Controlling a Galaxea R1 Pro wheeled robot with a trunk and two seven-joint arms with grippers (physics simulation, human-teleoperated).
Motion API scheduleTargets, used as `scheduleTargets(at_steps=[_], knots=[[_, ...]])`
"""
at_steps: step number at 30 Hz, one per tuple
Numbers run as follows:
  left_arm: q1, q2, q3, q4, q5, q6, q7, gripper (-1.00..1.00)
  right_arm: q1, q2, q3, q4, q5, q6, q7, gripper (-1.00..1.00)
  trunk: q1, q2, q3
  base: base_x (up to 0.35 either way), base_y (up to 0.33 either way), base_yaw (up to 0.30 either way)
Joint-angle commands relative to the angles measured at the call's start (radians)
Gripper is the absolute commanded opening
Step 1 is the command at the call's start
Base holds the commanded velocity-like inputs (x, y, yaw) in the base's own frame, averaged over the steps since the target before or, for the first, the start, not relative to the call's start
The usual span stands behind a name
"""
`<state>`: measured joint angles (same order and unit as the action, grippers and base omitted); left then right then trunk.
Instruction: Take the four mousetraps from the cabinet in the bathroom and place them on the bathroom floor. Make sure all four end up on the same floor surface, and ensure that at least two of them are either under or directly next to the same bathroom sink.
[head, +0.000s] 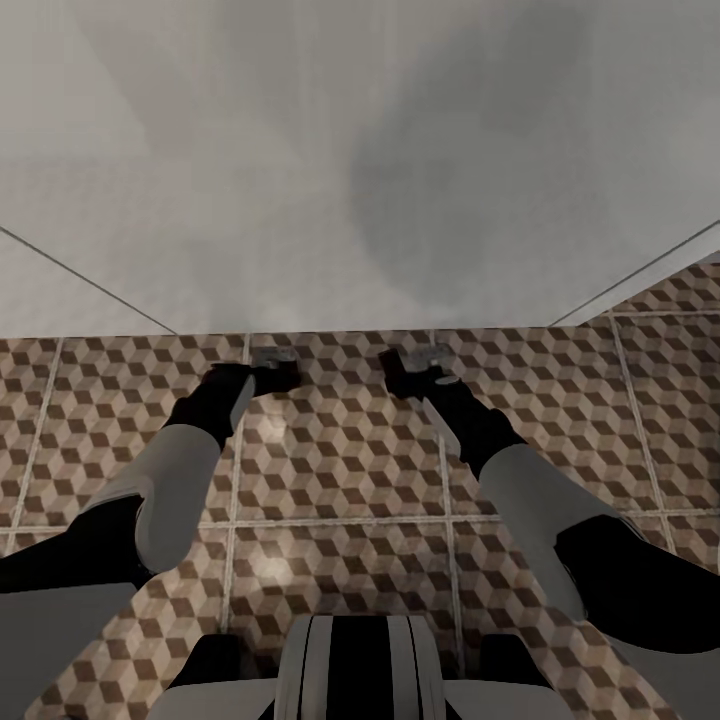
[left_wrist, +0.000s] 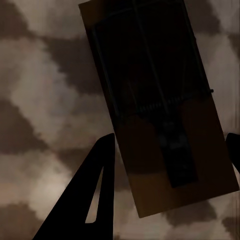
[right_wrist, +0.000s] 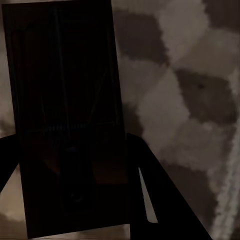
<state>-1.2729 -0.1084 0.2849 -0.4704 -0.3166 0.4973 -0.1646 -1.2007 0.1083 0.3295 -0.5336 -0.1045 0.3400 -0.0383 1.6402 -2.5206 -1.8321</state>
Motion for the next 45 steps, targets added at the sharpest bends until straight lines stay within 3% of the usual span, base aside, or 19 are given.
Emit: scheduleTargets(at_steps=[1, 6, 10, 13, 20, 29, 45], knots=[[0.0, -0.005, 0.008, -0.003, -0.012, 0.004, -0.009, -1.0, 0.0, -0.001, 0.004, 0.005, -0.014, 0.004, -0.006, -1.0, 0.0, 0.0, 0.0, 0.0, 0.0, 0.0], [0.0, -0.012, 0.007, -0.003, -0.013, 0.004, -0.009, -1.0, 0.0, 0.0, 0.004, 0.021, -0.012, 0.004, -0.031, -1.0, 0.0, 0.0, 0.0, 0.0, 0.0, 0.0], [0.0, -0.015, 0.007, -0.004, -0.013, 0.004, -0.009, -1.0, -0.005, 0.001, 0.003, 0.025, -0.012, 0.007, -0.111, -1.0, 0.0, 0.0, 0.0, 0.0, 0.0, 0.0], [0.0, -0.016, 0.007, -0.005, -0.013, 0.005, -0.009, -1.0, -0.026, 0.001, 0.003, 0.027, -0.013, 0.008, -0.134, -1.0, 0.0, 0.0, 0.0, 0.0, 0.0, 0.0], [0.0, -0.021, 0.008, -0.008, -0.013, 0.006, -0.009, -1.0, -0.05, 0.001, 0.003, 0.032, -0.014, 0.012, -0.145, -1.0, 0.0, 0.0, 0.0, 0.0, 0.0, 0.0], [0.0, -0.025, 0.008, -0.008, -0.013, 0.006, -0.009, -1.0, -0.118, 0.002, 0.003, 0.152, -0.018, 0.012, -0.146, -1.0, 0.0, 0.0, 0.0, 0.0, 0.0, 0.0], [0.0, -0.03, 0.01, -0.025, -0.012, 0.006, -0.009, -1.0, -0.126, 0.005, 0.003, 0.193, -0.018, 0.009, -0.146, -1.0, 0.0, 0.0, 0.0, 0.0, 0.0, 0.0]])
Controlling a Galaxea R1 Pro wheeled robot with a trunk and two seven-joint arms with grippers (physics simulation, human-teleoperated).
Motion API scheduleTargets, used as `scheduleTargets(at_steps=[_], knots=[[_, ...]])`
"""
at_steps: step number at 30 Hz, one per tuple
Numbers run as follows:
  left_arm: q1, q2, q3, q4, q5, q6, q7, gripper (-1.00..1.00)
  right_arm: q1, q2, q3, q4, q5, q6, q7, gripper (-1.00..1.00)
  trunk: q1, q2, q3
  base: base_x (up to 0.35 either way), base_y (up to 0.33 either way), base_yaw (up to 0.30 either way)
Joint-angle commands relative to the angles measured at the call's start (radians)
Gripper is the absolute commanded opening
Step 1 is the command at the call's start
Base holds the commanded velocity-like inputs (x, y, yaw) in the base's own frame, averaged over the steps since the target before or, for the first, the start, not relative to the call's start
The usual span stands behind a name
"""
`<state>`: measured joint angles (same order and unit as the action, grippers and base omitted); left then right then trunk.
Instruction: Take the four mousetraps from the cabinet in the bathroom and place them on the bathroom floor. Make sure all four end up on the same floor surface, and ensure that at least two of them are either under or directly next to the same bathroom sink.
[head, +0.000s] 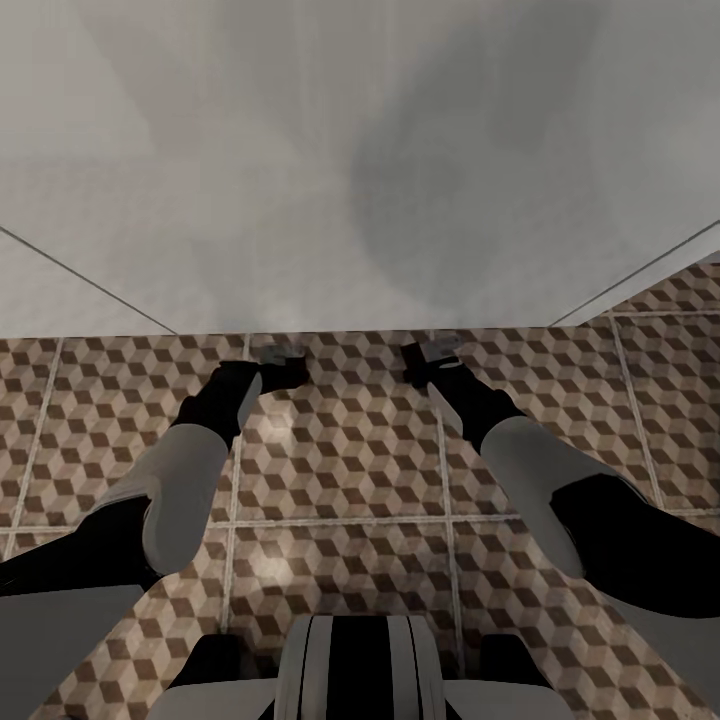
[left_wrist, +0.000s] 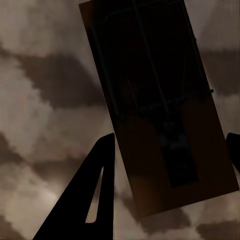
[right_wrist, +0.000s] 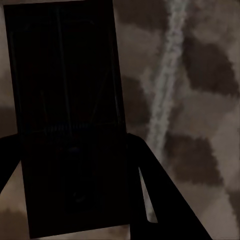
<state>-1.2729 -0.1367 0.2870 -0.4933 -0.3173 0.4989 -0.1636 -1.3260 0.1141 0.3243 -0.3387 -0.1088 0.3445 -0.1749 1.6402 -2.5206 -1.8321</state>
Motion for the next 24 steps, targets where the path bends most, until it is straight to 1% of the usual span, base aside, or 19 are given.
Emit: scheduleTargets(at_steps=[1, 13, 24], knots=[[0.0, -0.001, 0.008, -0.005, -0.011, 0.004, -0.01, -1.0, 0.0, -0.001, 0.009, -0.001, -0.015, 0.004, -0.008, -1.0, 0.0, 0.0, -0.001, 0.0, 0.0, 0.0], [-0.005, 0.0, 0.009, -0.009, -0.015, 0.005, -0.006, -1.0, 0.0, -0.001, 0.01, 0.001, -0.015, 0.004, -0.008, -1.0, 0.0, 0.0, -0.001, 0.0, 0.0, 0.0], [-0.02, 0.007, 0.009, 0.028, -0.02, 0.004, 0.001, -1.0, 0.0, -0.001, 0.01, 0.0, -0.014, 0.002, -0.008, -1.0, 0.0, 0.0, -0.001, 0.0, 0.0, 0.0]])
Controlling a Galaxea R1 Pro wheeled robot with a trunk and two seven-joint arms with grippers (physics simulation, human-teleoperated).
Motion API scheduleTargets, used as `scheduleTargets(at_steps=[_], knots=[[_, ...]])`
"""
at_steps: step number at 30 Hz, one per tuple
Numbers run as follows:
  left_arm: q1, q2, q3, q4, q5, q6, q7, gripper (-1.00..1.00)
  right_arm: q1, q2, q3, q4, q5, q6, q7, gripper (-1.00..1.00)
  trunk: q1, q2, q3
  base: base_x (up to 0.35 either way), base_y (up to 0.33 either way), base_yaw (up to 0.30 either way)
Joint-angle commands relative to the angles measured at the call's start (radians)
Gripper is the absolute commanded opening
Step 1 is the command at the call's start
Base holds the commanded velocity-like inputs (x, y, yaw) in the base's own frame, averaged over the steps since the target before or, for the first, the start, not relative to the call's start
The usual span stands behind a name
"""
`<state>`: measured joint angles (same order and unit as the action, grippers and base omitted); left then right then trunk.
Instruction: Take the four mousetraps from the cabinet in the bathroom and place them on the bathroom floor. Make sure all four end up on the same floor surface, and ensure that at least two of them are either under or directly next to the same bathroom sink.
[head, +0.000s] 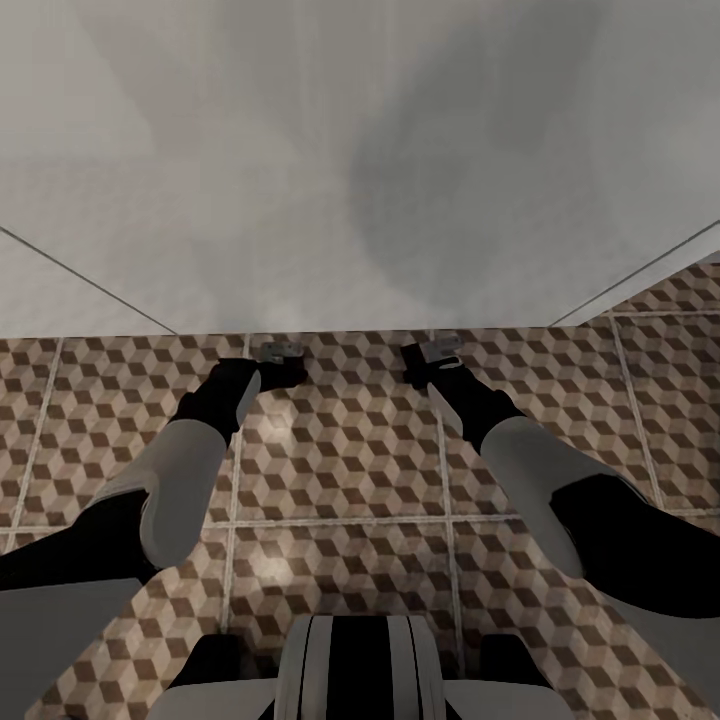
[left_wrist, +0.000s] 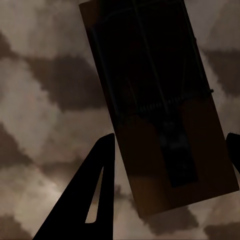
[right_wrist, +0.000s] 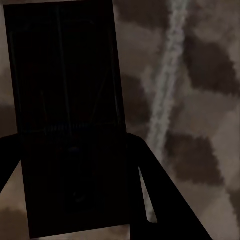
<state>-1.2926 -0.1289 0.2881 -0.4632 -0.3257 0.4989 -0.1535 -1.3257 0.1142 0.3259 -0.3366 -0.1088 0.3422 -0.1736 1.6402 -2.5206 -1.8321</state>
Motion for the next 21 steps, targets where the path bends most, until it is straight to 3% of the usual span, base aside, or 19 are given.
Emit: scheduleTargets(at_steps=[1, 21], knots=[[-0.001, -0.001, 0.008, -0.001, -0.012, 0.004, -0.009, -1.0, 0.0, -0.001, 0.009, -0.002, -0.014, 0.005, -0.009, -1.0, 0.0, 0.0, -0.001, 0.0, 0.0, 0.0], [-0.005, 0.0, 0.009, -0.003, -0.011, 0.004, -0.011, -1.0, 0.0, -0.001, 0.009, 0.001, -0.015, 0.004, -0.009, -1.0, 0.0, 0.0, -0.001, 0.0, 0.0, 0.0]])
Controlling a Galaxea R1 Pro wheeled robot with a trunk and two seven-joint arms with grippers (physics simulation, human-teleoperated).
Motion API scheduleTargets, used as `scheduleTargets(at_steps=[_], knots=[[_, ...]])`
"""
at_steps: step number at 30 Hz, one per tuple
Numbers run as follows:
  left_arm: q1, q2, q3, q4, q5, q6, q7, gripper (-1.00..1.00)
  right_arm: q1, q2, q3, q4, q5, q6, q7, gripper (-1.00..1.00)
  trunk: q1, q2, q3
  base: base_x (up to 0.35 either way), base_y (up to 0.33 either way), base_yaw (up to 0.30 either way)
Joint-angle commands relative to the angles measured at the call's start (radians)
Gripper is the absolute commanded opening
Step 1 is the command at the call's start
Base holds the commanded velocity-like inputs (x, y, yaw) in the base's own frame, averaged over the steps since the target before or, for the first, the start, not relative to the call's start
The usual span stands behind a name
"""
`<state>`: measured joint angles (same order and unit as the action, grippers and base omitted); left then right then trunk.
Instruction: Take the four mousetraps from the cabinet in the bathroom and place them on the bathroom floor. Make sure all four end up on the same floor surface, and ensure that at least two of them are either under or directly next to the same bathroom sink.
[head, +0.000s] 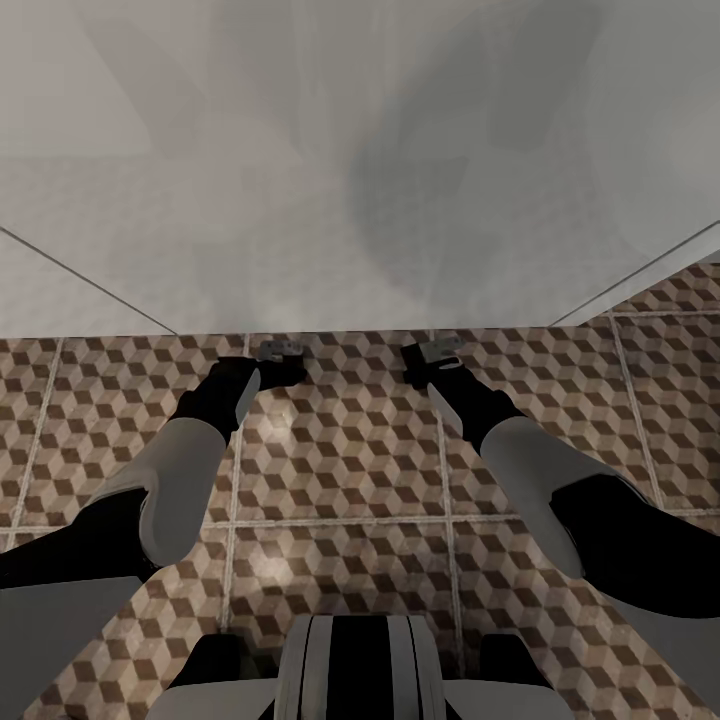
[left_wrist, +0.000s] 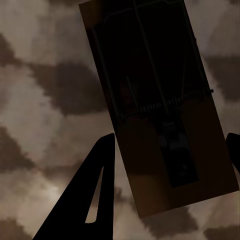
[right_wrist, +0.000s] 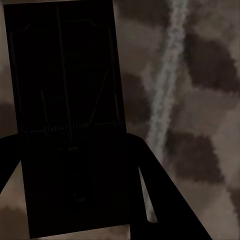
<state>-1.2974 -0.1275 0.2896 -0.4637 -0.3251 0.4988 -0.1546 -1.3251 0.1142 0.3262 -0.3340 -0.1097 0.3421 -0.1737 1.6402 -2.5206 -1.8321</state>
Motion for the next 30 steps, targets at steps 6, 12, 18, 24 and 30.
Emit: scheduleTargets(at_steps=[6, 12, 18, 24, 30], knots=[[0.0, -0.003, 0.009, -0.013, -0.01, 0.004, -0.013, -1.0, 0.0, -0.001, 0.007, 0.013, -0.013, 0.005, -0.009, -1.0, 0.0, 0.0, -0.001, 0.0, 0.0, 0.0], [0.0, -0.003, 0.009, -0.025, -0.008, 0.005, -0.015, -1.0, 0.0, -0.001, 0.007, 0.019, -0.013, 0.005, -0.009, -1.0, 0.0, 0.0, -0.001, 0.0, 0.0, 0.0], [0.0, -0.003, 0.01, -0.027, -0.008, 0.005, -0.016, -1.0, 0.0, -0.001, 0.007, 0.019, -0.013, 0.005, -0.009, -1.0, 0.0, 0.0, -0.001, 0.0, 0.0, 0.0], [0.0, -0.003, 0.01, -0.029, -0.008, 0.005, -0.016, -1.0, 0.0, -0.002, 0.007, 0.02, -0.013, 0.004, -0.009, -1.0, 0.0, 0.0, -0.001, 0.0, 0.0, 0.0], [0.0, -0.003, 0.009, -0.029, -0.009, 0.005, -0.016, -1.0, 0.0, -0.002, 0.008, 0.021, -0.013, 0.004, -0.009, -1.0, 0.0, 0.0, -0.001, 0.0, 0.0, 0.0]])
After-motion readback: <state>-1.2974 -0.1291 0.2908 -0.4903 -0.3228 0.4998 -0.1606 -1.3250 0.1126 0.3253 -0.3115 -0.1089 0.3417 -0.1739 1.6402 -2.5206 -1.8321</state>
